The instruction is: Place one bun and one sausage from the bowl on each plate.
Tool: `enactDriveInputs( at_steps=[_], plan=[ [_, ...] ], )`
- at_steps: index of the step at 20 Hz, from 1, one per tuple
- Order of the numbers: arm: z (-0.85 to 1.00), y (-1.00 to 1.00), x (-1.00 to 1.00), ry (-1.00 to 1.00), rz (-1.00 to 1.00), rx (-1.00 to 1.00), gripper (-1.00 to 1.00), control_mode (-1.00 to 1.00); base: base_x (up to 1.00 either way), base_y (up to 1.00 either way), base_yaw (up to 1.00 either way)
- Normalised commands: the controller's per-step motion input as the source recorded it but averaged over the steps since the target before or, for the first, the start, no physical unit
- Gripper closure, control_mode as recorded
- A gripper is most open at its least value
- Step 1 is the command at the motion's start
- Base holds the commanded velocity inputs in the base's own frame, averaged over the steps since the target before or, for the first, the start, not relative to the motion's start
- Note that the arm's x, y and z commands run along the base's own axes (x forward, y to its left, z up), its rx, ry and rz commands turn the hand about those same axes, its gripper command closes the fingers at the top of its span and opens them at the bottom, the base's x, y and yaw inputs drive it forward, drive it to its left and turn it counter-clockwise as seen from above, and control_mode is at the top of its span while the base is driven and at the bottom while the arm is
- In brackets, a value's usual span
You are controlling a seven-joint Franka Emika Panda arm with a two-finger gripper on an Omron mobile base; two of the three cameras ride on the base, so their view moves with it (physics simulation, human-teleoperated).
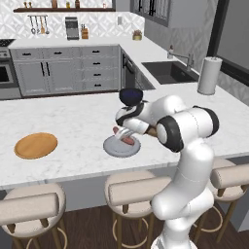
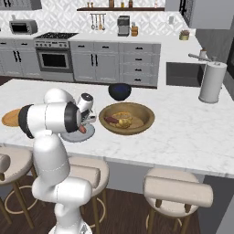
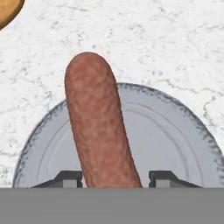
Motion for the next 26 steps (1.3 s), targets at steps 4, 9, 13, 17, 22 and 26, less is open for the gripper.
enactDriveInputs(
  at_steps=[4, 9, 13, 17, 22, 26],
  plan=[
    [-0.30, 0.00, 0.00, 0.00, 0.00, 0.00, 1.00, -1.00, 0.00, 0.00, 0.00],
    [-0.09, 0.01, 0.00, 0.00, 0.00, 0.00, -1.00, -1.00, 0.00, 0.00, 0.00],
    [0.00, 0.00, 0.00, -0.01, 0.00, 0.00, -1.00, -1.00, 0.00, 0.00, 0.00],
    [0.12, 0.00, 0.00, 0.00, -0.06, 0.00, -1.00, -1.00, 0.00, 0.00, 0.00],
    [0.60, 0.00, -0.07, -0.05, -0.11, 0.00, -1.00, -1.00, 0.00, 0.00, 0.00],
    [1.00, -0.06, -0.27, -0.05, -0.19, 0.02, -1.00, -1.00, 0.00, 0.00, 0.00]
  ],
)
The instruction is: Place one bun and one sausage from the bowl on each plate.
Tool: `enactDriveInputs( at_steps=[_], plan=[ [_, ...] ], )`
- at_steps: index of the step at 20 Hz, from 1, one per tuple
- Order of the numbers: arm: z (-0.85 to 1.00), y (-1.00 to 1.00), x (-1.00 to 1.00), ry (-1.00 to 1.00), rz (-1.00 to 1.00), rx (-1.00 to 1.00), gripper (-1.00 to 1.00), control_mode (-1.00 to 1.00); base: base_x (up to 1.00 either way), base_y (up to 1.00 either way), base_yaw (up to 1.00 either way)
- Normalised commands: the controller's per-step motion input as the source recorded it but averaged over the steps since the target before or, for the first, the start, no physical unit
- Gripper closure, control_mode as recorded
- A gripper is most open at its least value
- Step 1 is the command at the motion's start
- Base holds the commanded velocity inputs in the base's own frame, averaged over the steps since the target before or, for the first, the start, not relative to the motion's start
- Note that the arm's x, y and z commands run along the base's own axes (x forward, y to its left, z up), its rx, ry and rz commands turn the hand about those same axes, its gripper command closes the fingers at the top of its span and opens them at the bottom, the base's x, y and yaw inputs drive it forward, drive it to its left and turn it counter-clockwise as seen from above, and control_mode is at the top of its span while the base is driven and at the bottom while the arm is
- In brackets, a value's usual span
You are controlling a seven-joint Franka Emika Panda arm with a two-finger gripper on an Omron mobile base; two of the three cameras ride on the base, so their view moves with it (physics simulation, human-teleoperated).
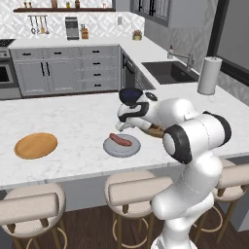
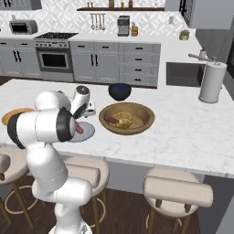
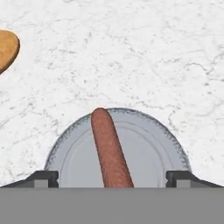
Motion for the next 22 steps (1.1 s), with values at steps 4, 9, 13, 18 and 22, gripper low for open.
enactDriveInputs(
  at_steps=[4, 9, 13, 18, 22],
  plan=[
    [0.95, -0.46, -0.11, 0.09, -0.27, 0.03, -1.00, -1.00, 0.00, 0.00, 0.00],
    [0.54, -0.83, 0.00, 0.24, -0.35, 0.00, -1.00, -1.00, 0.00, 0.00, 0.00],
    [0.30, -0.98, 0.00, 0.24, -0.33, 0.00, -1.00, -1.00, 0.00, 0.00, 0.00],
    [-0.13, -0.88, 0.07, 0.10, -0.22, 0.00, -1.00, -1.00, 0.00, 0.00, 0.00],
    [-0.34, -0.99, 0.00, 0.01, -0.19, 0.00, -1.00, -1.00, 0.00, 0.00, 0.00]
  ],
)
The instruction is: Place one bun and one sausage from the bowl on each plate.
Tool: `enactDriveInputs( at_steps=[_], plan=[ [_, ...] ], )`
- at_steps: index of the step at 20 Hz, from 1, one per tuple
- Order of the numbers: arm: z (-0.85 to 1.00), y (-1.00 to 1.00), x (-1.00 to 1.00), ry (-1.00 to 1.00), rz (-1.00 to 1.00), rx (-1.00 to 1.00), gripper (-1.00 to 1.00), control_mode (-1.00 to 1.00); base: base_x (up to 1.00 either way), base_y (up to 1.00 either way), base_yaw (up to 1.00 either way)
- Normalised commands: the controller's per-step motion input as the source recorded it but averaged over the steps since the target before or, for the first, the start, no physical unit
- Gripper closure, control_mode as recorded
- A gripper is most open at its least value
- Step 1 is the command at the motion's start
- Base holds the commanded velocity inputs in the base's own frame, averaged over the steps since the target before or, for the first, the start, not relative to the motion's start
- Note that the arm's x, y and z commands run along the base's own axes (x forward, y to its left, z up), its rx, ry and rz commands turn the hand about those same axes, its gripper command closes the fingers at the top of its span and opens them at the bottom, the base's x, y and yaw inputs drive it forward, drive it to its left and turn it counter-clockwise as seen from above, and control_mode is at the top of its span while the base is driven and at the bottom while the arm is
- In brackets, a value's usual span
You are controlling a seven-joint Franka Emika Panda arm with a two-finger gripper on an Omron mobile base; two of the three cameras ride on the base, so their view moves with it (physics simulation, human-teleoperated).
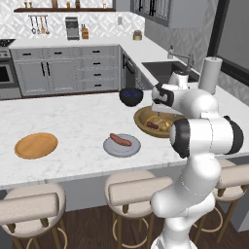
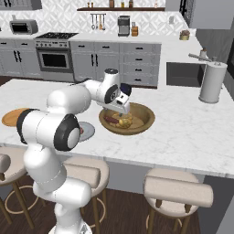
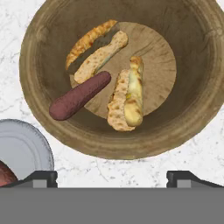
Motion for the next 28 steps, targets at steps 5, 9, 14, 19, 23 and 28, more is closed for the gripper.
enactDriveInputs(
  at_steps=[5, 9, 14, 19, 23, 28],
  plan=[
    [-0.64, -0.60, 0.27, 0.05, -0.11, -0.03, -1.00, -1.00, 0.00, 0.00, 0.00],
    [-0.24, 0.02, 0.33, 0.00, -0.01, 0.00, -1.00, -1.00, 0.00, 0.00, 0.00],
    [-0.03, 0.00, 0.36, 0.04, 0.00, 0.01, -1.00, -1.00, 0.00, 0.00, 0.00],
    [-0.20, 0.00, 0.28, 0.05, 0.00, 0.00, -1.00, -1.00, 0.00, 0.00, 0.00],
    [-0.32, 0.00, 0.00, 0.04, 0.00, 0.00, -1.00, -1.00, 0.00, 0.00, 0.00],
    [-0.32, 0.00, 0.00, 0.01, 0.00, 0.00, -1.00, -1.00, 0.00, 0.00, 0.00]
  ],
)
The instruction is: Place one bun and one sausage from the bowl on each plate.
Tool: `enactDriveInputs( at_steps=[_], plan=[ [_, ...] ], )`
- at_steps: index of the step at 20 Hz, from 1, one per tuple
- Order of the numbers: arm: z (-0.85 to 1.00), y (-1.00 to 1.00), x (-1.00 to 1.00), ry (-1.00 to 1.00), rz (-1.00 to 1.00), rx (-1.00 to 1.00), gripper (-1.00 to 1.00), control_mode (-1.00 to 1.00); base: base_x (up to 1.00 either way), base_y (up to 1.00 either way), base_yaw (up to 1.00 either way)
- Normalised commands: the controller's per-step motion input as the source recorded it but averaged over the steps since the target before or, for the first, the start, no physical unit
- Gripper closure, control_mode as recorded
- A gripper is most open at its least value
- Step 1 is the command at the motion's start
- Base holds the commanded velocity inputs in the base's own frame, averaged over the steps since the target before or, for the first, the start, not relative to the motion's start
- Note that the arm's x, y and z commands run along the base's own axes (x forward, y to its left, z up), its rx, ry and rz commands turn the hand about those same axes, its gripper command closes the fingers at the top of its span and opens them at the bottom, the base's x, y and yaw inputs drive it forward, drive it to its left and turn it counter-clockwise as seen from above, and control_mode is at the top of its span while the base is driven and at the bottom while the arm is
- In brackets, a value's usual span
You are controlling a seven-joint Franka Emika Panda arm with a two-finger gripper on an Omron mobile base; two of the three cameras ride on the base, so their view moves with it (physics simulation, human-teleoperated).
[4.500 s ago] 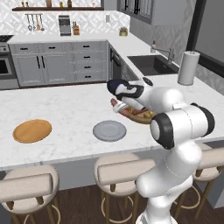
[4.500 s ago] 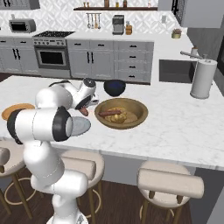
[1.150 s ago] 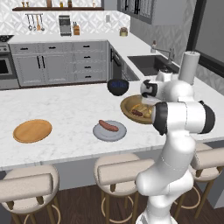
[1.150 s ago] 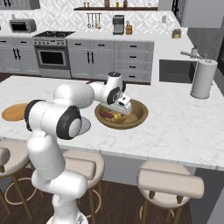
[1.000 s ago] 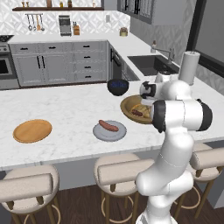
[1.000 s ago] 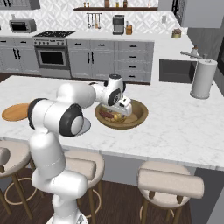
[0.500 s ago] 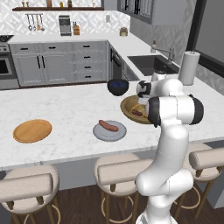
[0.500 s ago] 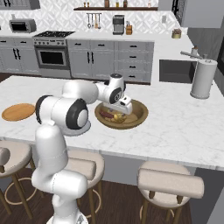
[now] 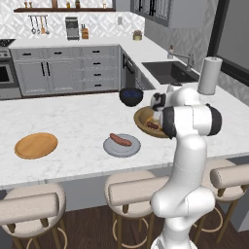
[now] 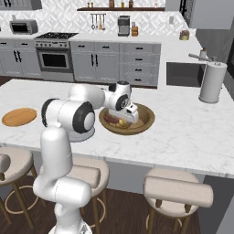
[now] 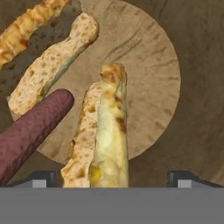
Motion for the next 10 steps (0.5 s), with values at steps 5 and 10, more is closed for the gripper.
enactDriveInputs(
  at_steps=[5, 10],
  plan=[
    [-0.20, 0.00, 0.00, 0.00, 0.00, 0.00, -1.00, -1.00, 0.00, 0.00, 0.00],
    [-0.09, 0.00, 0.00, 0.00, 0.00, 0.01, 1.00, -1.00, 0.00, 0.00, 0.00]
  ],
)
